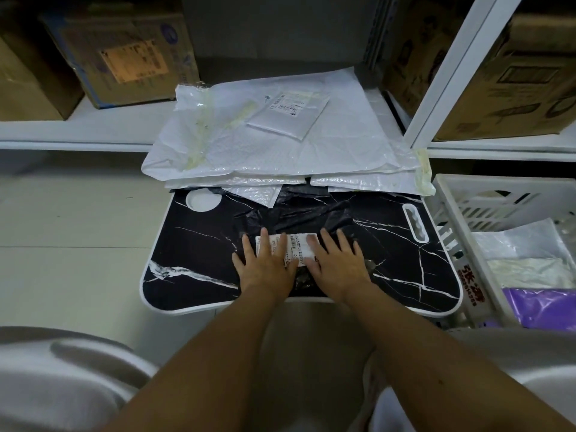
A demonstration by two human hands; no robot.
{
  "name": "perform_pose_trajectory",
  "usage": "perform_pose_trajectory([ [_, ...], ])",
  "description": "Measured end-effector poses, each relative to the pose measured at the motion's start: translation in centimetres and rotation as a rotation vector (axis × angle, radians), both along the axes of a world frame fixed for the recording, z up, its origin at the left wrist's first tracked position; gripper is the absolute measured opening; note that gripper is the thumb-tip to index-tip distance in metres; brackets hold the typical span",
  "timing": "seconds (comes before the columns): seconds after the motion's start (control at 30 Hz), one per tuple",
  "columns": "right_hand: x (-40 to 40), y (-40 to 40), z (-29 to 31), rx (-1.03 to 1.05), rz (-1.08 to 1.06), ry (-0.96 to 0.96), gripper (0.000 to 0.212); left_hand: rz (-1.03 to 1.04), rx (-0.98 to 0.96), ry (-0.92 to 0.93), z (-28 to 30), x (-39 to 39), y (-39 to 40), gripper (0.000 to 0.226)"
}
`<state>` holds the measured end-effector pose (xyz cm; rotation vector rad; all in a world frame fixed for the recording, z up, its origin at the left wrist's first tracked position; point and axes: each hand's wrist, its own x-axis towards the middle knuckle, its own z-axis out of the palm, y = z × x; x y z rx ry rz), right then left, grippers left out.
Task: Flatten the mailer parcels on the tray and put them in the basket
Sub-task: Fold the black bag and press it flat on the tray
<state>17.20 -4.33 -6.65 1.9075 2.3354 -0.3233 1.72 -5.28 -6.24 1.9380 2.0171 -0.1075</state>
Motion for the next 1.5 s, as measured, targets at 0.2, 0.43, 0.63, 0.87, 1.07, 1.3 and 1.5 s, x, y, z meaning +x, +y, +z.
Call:
perform_pose_trajectory([
  [0.2,-0.6,0.7,-0.3,0.027,-0.192,-0.028,0.069,-0.039,0.009,0.076,-0.5,-0.3,0.4,0.061],
  [0.43,-3.0,2.8,0.3,0.356,0.142,0.003,0.039,-0.084,0.309,0.085,-0.3,-0.8,2.7,0.052],
  [0.63,-1.4,4.6,-0.4,-0.039,0.093,0.004,0.056,-0.125,-0.038,0.083,-1.0,-1.8,4.3,0.058],
  [0.87,-2.0,5.0,-0.7,-0.060,-0.152,0.036,0.062,-0.016,-0.003,0.049,-1.3,-1.3,4.0,0.065],
  [1.07,-2.6,5.4,-0.9,-0.093,-0.276,0.036,0.077,0.045,-0.083,0.071,-0.8,-1.0,4.6,0.076],
  [1.3,-0.1,5.4,0.2,-0.048,-0.238,0.171,0.059,0.026,-0.083,0.019,-0.1,-2.1,4.6,0.062],
  [1.5,2.2,2.6,2.5,0.178,-0.609,0.124,0.046,0.374,0.245,-0.122,1.6,-2.3,2.1,0.040],
])
